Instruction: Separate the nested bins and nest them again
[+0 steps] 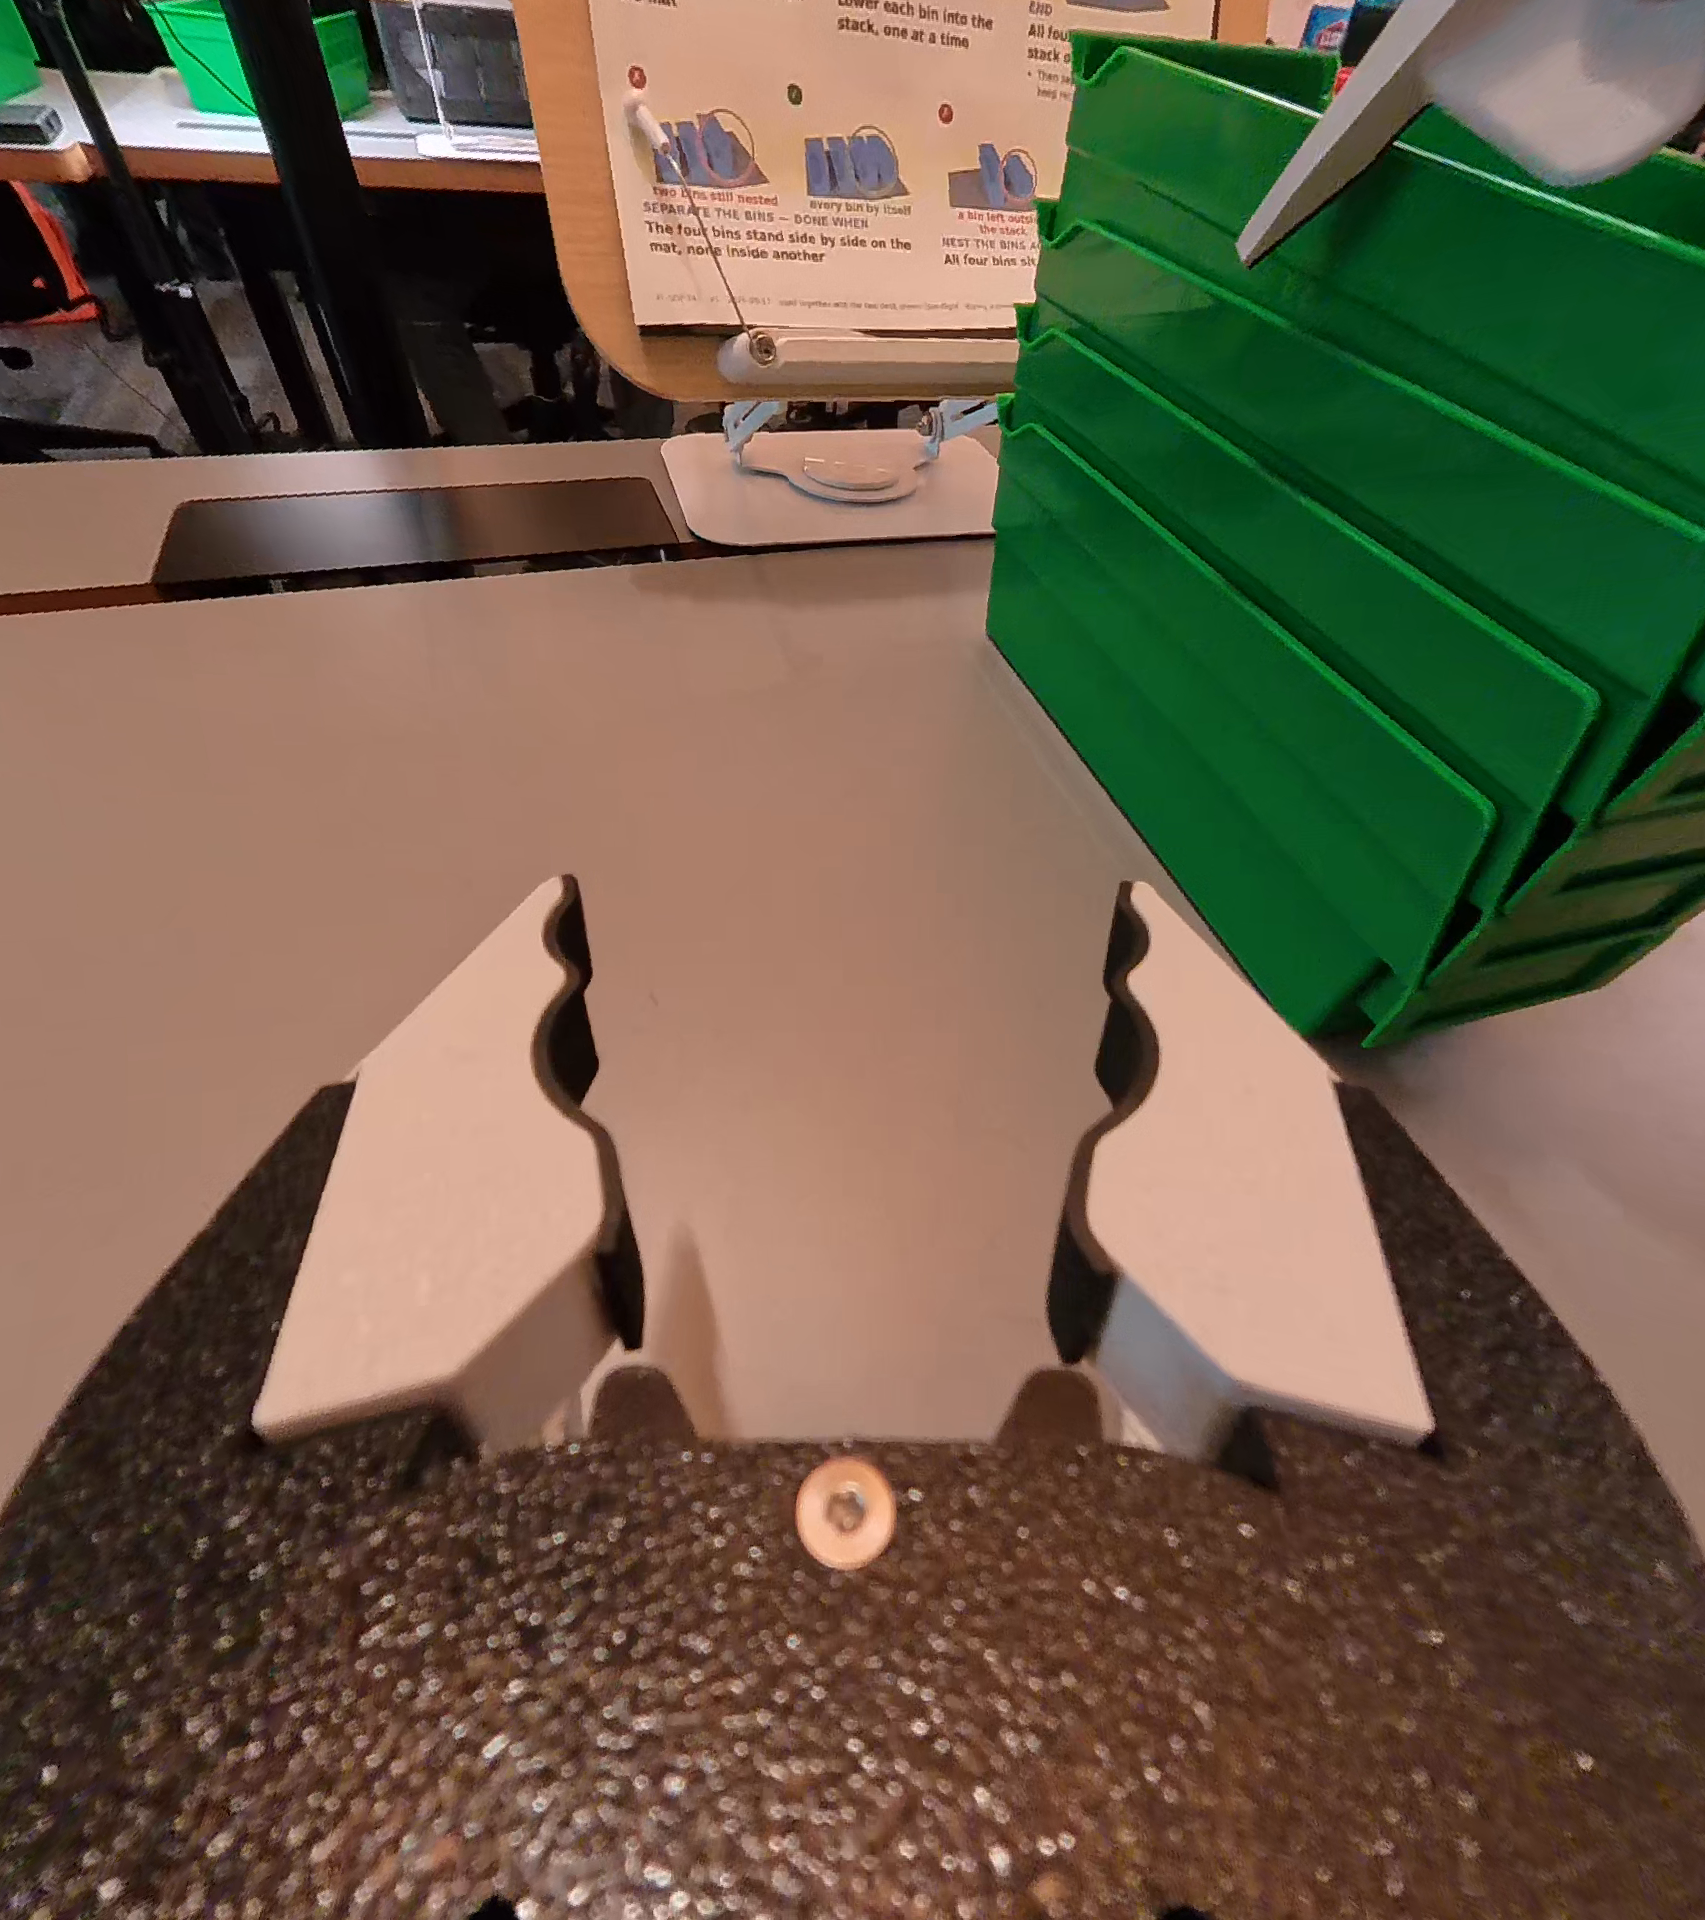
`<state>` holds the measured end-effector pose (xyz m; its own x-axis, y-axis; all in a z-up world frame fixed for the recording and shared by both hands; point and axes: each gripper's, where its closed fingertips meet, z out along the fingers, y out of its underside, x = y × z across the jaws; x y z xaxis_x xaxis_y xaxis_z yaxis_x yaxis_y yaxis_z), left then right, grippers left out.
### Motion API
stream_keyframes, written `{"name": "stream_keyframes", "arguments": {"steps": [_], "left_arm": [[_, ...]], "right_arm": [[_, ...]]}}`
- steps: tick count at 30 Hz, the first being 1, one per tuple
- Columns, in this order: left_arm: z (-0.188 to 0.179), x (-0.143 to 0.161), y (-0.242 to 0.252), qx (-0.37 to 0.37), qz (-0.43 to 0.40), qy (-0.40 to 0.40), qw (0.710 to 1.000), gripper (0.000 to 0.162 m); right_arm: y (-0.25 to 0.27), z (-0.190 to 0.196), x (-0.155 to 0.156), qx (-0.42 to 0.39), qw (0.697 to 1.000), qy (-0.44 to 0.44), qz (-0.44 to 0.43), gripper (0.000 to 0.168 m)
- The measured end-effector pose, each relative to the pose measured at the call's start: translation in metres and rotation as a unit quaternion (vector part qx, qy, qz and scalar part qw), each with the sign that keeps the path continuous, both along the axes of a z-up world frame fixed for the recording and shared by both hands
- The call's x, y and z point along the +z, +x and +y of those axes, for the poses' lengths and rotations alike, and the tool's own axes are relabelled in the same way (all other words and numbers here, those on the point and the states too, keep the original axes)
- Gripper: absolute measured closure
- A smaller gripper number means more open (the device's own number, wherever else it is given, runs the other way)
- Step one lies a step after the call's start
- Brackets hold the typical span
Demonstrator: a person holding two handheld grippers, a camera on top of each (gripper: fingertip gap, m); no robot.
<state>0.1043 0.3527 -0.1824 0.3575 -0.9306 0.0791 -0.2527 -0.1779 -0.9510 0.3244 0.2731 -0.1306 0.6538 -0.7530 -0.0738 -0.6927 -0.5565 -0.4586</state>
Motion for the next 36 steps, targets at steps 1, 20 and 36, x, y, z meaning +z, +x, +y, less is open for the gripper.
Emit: {"name": "stream_keyframes", "arguments": {"steps": [1, 20, 36], "left_arm": [[0.0, 0.0, 0.0, 0.0, 0.0, -0.002, 1.0, 0.064], [-0.008, -0.008, 0.007, -0.021, 0.013, -0.019, 1.0, 0.064], [-0.004, -0.02, 0.007, -0.024, 0.021, -0.045, 0.998, 0.064]], "right_arm": [[-0.002, 0.001, -0.001, -0.002, 1.0, 0.003, 0.011, 0.027], [-0.011, 0.002, -0.006, 0.057, 0.996, -0.046, 0.049, 0.052], [-0.009, -0.003, -0.002, 0.065, 0.993, -0.065, 0.08, 0.063]]}}
